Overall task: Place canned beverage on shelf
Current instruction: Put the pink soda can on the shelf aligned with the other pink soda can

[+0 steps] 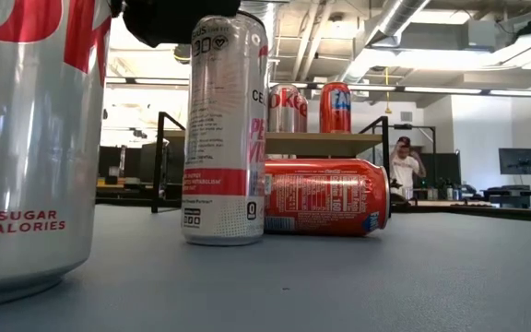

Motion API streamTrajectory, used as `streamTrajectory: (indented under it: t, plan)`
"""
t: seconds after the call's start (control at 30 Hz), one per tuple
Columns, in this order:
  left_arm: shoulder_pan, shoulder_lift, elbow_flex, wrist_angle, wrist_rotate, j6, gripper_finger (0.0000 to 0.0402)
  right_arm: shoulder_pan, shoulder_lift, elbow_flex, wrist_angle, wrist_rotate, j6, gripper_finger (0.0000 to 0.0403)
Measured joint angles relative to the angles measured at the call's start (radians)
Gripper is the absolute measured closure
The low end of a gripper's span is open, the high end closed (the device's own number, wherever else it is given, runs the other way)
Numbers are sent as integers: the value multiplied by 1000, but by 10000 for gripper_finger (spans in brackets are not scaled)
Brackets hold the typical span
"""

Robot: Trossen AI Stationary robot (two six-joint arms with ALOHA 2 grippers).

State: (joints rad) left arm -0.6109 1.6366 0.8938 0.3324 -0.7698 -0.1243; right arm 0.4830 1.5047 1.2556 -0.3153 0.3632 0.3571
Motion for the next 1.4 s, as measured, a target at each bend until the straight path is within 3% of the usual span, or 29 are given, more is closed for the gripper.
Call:
streamTrajectory:
  t: [0.23, 0.43, 0.7, 1.0, 1.07, 1.4]
  plan:
    - [11, 1, 0, -11, -9, -24, 92, 3, 0, 0, 2, -27, 10, 85]
    - [31, -1, 1, -125, 48, -67, 96, 2, 0, 0, 2, -28, 11, 85]
    - [31, -6, 2, -159, 152, 88, 118, 2, 0, 0, -14, -27, 12, 85]
    - [45, -56, 0, -230, 172, 87, 153, 2, 0, 0, -21, -27, 12, 85]
    - [45, -56, -1, -220, 131, 67, 158, 2, 0, 0, -21, -27, 12, 85]
    - [32, -105, -2, -208, 141, 82, 116, 3, 0, 0, -21, -27, 11, 85]
